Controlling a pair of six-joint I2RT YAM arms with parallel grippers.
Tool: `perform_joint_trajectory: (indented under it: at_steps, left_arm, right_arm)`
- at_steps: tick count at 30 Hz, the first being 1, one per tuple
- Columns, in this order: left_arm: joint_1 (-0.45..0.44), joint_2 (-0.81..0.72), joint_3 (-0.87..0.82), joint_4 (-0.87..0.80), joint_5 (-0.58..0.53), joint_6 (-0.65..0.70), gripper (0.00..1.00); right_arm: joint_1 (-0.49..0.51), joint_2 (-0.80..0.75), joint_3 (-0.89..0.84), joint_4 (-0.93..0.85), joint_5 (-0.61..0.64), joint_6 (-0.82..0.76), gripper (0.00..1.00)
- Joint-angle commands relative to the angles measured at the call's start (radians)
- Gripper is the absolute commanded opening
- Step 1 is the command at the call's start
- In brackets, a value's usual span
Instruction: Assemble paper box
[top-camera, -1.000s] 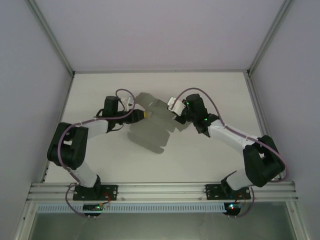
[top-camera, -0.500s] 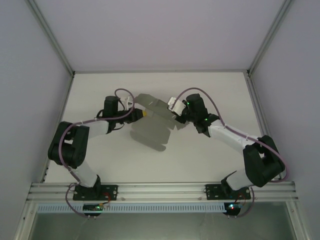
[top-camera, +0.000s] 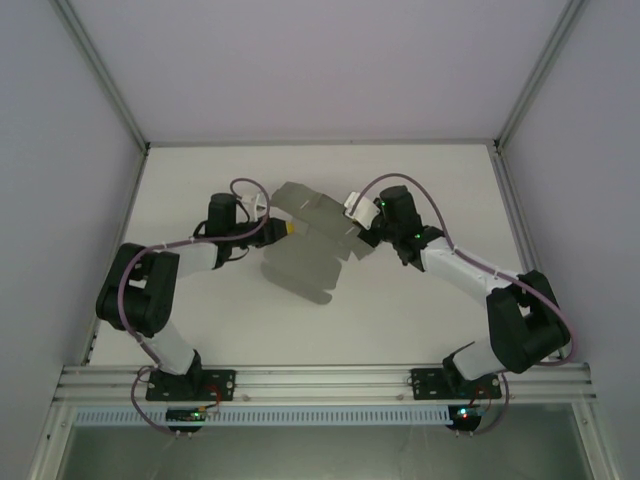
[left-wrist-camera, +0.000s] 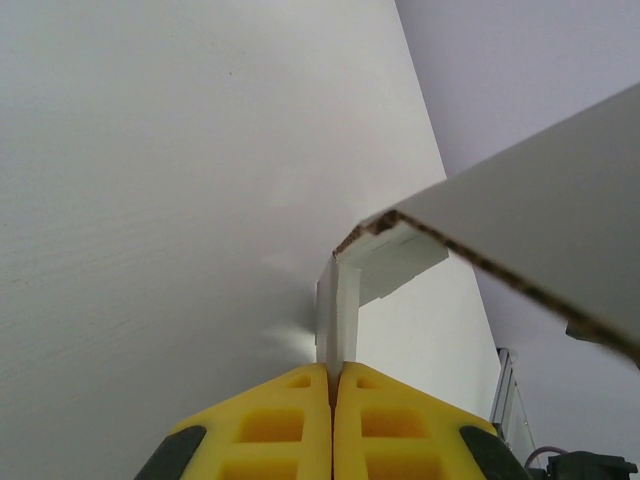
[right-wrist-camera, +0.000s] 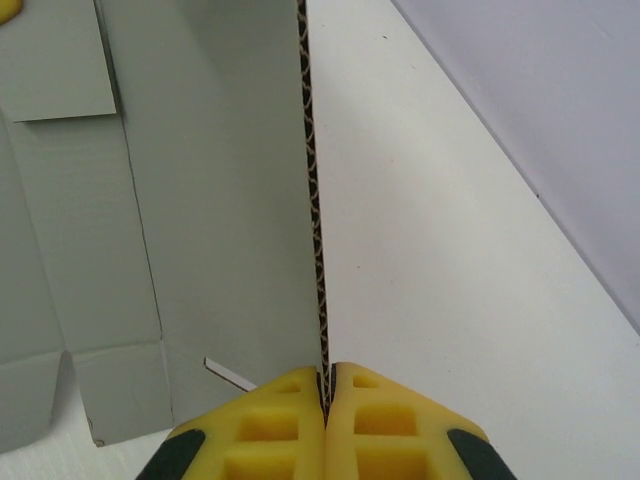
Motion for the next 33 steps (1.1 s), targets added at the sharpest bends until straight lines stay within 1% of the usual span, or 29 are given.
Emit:
perform_joint_trajectory:
  at_steps: [1, 2, 3, 4, 5, 6, 7, 8, 10, 12, 14, 17, 19, 21, 22, 24, 28, 31, 32, 33]
  left_arm:
    - [0.003, -0.004, -0.004, 0.031, 0.033, -0.005, 0.0]
    - [0.003, -0.002, 0.01, -0.007, 0.027, 0.005, 0.02]
    - [0.004, -0.003, 0.023, -0.055, 0.012, 0.022, 0.2]
    - [0.003, -0.007, 0.031, -0.094, -0.006, 0.039, 0.42]
    - [0.005, -0.016, 0.034, -0.126, -0.025, 0.054, 0.68]
    - [0.008, -0.029, 0.032, -0.144, -0.038, 0.067, 0.79]
    - [0.012, -0.045, 0.026, -0.165, -0.052, 0.078, 0.87]
    - [0.018, -0.073, 0.02, -0.191, -0.076, 0.091, 1.0]
    - [0.028, -0.137, 0.014, -0.262, -0.132, 0.128, 1.0]
    - [0.038, -0.21, 0.01, -0.346, -0.208, 0.187, 1.0]
    - [0.051, -0.275, 0.013, -0.424, -0.289, 0.222, 1.0]
    - [0.085, -0.334, 0.043, -0.537, -0.394, 0.232, 0.99]
    - [0.111, -0.346, 0.072, -0.588, -0.477, 0.222, 1.0]
    - [0.142, -0.329, 0.108, -0.614, -0.524, 0.201, 1.0]
    - [0.156, -0.311, 0.129, -0.622, -0.55, 0.193, 1.0]
    - [0.17, -0.26, 0.17, -0.629, -0.595, 0.19, 1.0]
    - [0.172, -0.109, 0.254, -0.621, -0.592, 0.214, 1.0]
    - [0.169, 0.004, 0.307, -0.629, -0.542, 0.225, 1.0]
    - [0.165, 0.033, 0.314, -0.616, -0.515, 0.236, 0.98]
    - [0.159, 0.061, 0.322, -0.602, -0.486, 0.247, 0.94]
  right_arm:
    - [-0.002, 0.021, -0.001, -0.002, 0.096, -0.01, 0.0]
    - [0.005, 0.027, 0.001, 0.022, 0.14, -0.043, 0.0]
    - [0.02, 0.032, 0.005, 0.03, 0.176, -0.064, 0.0]
    - [0.038, 0.036, 0.006, 0.05, 0.215, -0.106, 0.0]
    - [0.06, 0.042, 0.005, 0.072, 0.264, -0.166, 0.0]
    - [0.081, 0.048, 0.007, 0.09, 0.309, -0.218, 0.0]
    - [0.094, 0.055, 0.008, 0.104, 0.349, -0.273, 0.0]
    - [0.112, 0.065, 0.012, 0.112, 0.385, -0.326, 0.0]
    - [0.139, 0.082, 0.011, 0.146, 0.442, -0.402, 0.0]
    - [0.169, 0.1, -0.017, 0.241, 0.492, -0.498, 0.0]
    - [0.199, 0.135, -0.054, 0.4, 0.547, -0.609, 0.0]
    - [0.236, 0.202, -0.083, 0.61, 0.603, -0.788, 0.0]
    - [0.253, 0.247, -0.09, 0.707, 0.623, -0.881, 0.0]
    - [0.267, 0.285, -0.097, 0.779, 0.625, -0.937, 0.0]
    - [0.273, 0.298, -0.097, 0.802, 0.623, -0.95, 0.0]
    - [0.277, 0.31, -0.095, 0.786, 0.615, -0.945, 0.0]
    - [0.277, 0.315, -0.105, 0.778, 0.59, -0.909, 0.0]
    - [0.277, 0.315, -0.107, 0.768, 0.597, -0.893, 0.0]
    - [0.276, 0.313, -0.104, 0.743, 0.598, -0.883, 0.0]
    - [0.276, 0.31, -0.1, 0.713, 0.597, -0.863, 0.0]
